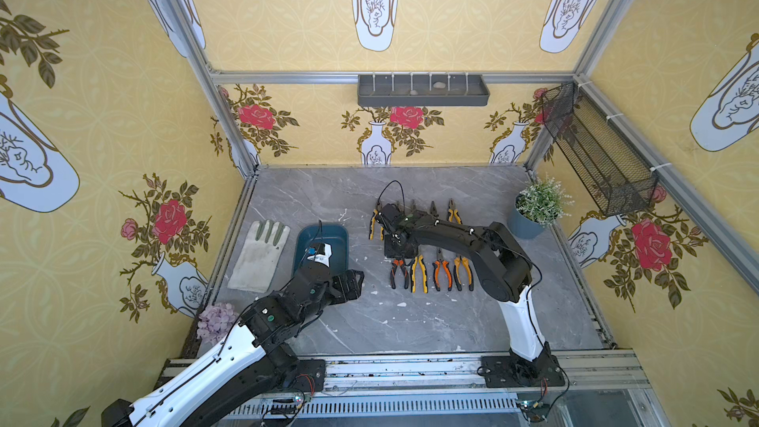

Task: Take the pliers out of the storage box
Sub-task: Place the pliers at the center of the board, then move the storage box to the center of the board.

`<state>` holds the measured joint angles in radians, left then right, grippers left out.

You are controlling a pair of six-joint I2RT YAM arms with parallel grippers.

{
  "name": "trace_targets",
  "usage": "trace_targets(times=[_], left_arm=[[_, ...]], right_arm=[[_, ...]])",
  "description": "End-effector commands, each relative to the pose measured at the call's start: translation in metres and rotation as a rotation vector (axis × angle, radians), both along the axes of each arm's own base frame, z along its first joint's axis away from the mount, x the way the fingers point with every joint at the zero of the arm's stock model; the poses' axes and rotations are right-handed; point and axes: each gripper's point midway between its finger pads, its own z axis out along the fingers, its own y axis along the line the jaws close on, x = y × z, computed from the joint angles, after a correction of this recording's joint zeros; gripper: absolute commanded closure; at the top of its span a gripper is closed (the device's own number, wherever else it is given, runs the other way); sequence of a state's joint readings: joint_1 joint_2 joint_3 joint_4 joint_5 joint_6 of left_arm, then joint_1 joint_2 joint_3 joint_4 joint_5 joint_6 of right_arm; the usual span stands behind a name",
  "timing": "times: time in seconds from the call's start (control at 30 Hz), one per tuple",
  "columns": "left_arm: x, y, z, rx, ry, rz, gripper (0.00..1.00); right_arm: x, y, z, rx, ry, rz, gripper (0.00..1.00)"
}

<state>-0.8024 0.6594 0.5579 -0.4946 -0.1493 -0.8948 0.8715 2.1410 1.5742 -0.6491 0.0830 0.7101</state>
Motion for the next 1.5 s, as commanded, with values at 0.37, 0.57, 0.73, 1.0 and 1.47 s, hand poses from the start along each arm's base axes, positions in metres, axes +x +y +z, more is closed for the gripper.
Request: trace_targets(times=[0.37,0.57,0.73,1.0,1.47], left_arm=[[0.002,0.017,-0.004,0.059,0.016,0.073,0.01],[0.028,0.079,-0.009,0.201,0.158,0.299,0.09],[0.060,0.124,-0.018,0.141,0.264,0.445,0.08],[0.087,0.154,-0.039,0.283,0.345,0.488,0.12],[0.117,0.157,-0.086,0.330,0.522,0.411,0.49]], right_arm=[[0.005,0.004,0.060,0.011,-0.130,0.030,0.50],[-0.011,0.007,0.105,0.041,-0.280,0.087,0.50],[-0.036,-0.008,0.111,0.079,-0.280,0.070,0.49],[-0.068,-0.039,0.122,0.153,-0.287,0.027,0.49],[-0.090,-0.080,0.110,0.179,-0.296,-0.035,0.49]])
